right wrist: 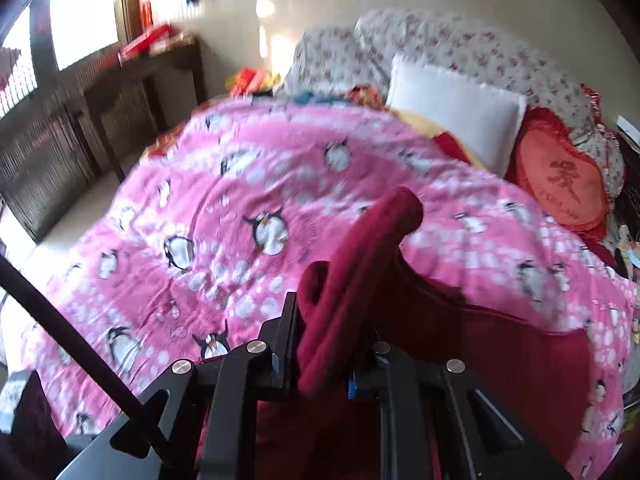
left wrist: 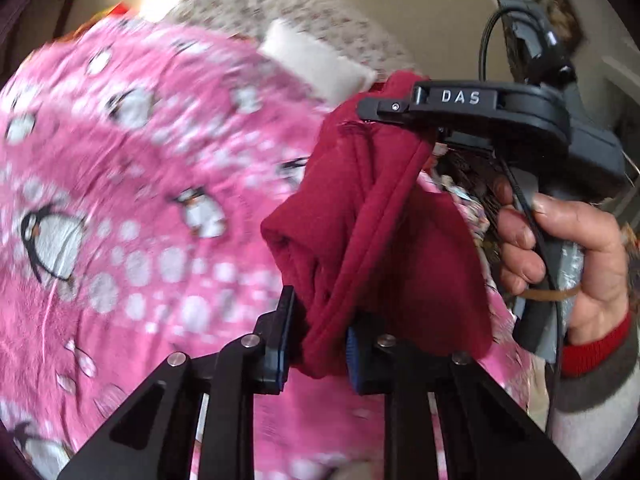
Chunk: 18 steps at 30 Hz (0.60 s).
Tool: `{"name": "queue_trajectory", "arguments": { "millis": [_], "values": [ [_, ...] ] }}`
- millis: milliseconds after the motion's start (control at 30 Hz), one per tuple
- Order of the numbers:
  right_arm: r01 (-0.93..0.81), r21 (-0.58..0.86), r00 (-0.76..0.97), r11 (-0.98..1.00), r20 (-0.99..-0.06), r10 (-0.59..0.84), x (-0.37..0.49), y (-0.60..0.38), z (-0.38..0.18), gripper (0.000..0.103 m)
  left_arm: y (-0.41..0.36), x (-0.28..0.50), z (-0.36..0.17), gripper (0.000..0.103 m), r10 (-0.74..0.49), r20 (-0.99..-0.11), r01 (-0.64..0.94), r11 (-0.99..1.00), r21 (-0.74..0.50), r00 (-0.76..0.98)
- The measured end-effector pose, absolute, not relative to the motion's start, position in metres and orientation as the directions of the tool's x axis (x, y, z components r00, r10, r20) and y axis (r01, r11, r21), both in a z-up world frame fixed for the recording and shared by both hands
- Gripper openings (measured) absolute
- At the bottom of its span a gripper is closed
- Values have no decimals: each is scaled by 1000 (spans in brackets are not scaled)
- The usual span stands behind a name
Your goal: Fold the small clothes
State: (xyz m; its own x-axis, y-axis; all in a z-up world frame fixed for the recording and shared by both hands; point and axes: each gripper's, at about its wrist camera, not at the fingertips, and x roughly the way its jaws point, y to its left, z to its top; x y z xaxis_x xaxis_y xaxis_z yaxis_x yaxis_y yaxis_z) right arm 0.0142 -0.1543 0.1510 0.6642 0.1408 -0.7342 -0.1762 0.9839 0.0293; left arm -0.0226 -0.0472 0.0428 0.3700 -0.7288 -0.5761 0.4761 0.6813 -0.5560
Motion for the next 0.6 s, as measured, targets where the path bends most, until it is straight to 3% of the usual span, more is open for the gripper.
{"name": "queue_trajectory", "arguments": {
  "millis": [300, 600],
  "values": [
    [-61, 39, 746, 997, -662, 71, -44, -282, 191, 11, -162, -81, 95, 21, -765, -589, 704, 569, -425, 262],
    [150, 88, 667, 985, -744, -36, -48, -392, 111, 11, -276, -114, 63, 23, -671, -712, 792, 542, -281, 207]
  ]
}}
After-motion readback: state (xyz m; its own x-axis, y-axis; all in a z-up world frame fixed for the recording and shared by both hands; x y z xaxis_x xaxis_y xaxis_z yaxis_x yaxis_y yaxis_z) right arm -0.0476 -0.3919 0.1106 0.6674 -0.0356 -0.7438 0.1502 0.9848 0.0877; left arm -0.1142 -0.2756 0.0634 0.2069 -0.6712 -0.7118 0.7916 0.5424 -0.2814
